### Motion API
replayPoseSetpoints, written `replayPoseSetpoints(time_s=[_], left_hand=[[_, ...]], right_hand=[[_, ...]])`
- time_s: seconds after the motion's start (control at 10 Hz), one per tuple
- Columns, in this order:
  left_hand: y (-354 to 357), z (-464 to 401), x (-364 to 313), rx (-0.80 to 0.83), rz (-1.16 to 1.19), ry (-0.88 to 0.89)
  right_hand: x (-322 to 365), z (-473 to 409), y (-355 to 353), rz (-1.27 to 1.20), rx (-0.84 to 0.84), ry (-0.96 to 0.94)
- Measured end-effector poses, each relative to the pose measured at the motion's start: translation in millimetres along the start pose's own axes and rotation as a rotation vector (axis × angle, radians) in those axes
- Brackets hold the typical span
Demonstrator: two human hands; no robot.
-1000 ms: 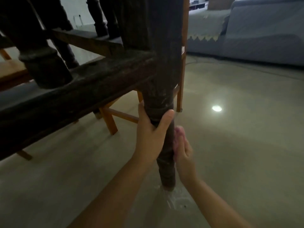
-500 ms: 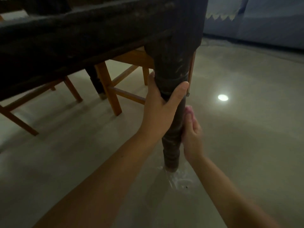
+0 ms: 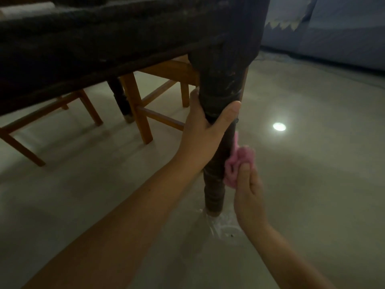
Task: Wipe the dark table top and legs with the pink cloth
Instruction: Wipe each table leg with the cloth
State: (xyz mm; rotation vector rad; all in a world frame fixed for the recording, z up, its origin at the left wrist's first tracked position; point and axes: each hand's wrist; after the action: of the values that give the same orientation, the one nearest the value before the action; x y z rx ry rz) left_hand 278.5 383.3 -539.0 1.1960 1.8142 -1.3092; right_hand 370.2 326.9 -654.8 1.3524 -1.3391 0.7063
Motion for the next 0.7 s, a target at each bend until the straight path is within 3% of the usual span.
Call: replayPoseSetpoints(time_s=[0.1,0.2,0.3,0.4,0.5,0.6,0.7], left_hand=[[-4.7,1.2,-2.9,0.059,0.030,-0.020],[-9.2,2.1,-4.9,0.126,0.029,-0.063],[-11.4,0.2,-6.6,0.143,-0.011,-0.090],[-11.4,0.2,-7.7,0.155,0.018,-0.108],[-10.8,-1.3,-7.7,0.166,0.024,-0.089],[-10.1,-1.0,-7.9,0.153,0.020,-0.090],[-10.3,1.1,-7.4,0.130,0.007,-0.072]], right_hand=[[9.1,-1.3,11.5,0.105,0.225,-0.340],[-33.6,-6.5,3.3,0.872,0.454,-0.881],[-66.6,-8.9,8.7,1.645,0.776,-0.893],[-110.7,14.6,-2.7,2.242,1.198,-0.552],[-164.0,26.1,-29.9,2.134,0.912,-0.162],[-162.6,25.3,-27.0,2.464,0.917,-0.509],[-74.1,1.4,12.2,2.422,1.343,-0.563]])
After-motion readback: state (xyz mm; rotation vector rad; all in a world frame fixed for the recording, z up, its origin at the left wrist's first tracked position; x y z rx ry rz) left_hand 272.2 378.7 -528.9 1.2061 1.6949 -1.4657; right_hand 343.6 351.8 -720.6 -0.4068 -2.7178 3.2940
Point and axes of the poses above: each hand's wrist, its own z-axis away from the middle knuckle, its own y-axis out of the palm, x = y × z, and after that the axes turned 8 degrees about -z, right-handed
